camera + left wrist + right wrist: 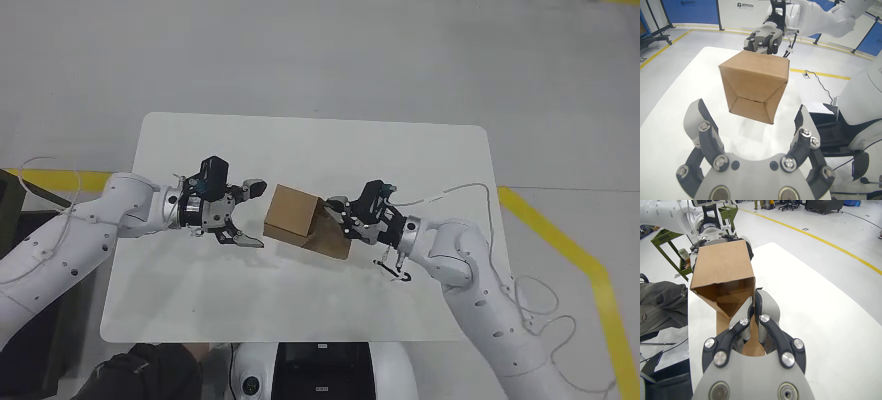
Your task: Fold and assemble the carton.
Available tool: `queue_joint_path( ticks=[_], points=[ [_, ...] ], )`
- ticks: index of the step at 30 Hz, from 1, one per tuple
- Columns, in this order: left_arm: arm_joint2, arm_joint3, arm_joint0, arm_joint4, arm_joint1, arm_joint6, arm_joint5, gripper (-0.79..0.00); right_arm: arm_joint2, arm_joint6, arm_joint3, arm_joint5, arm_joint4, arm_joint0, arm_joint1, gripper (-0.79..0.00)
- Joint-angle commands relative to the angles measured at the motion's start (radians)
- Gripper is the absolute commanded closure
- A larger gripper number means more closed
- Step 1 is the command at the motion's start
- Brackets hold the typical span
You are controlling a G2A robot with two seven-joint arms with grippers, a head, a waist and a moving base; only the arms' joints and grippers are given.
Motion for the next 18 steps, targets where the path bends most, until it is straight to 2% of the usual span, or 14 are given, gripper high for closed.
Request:
queue_joint_path(
  ticks=[1,8,18],
  points=[
    [0.011,-0.003,-0.007,0.019,-0.004,0.008,0.0,-0.785,-0.016,-0.001,0.018,-0.026,-0.007,0.019,-0.001,0.0],
    [0.048,0.017,-0.039,0.06,-0.016,0.057,0.0,-0.785,-0.072,-0.039,0.062,-0.075,-0.023,0.061,-0.006,0.0],
    [0.14,0.027,-0.091,0.102,-0.018,0.121,0.0,-0.785,-0.096,-0.059,0.086,-0.073,-0.067,0.089,-0.005,0.0]
  ],
)
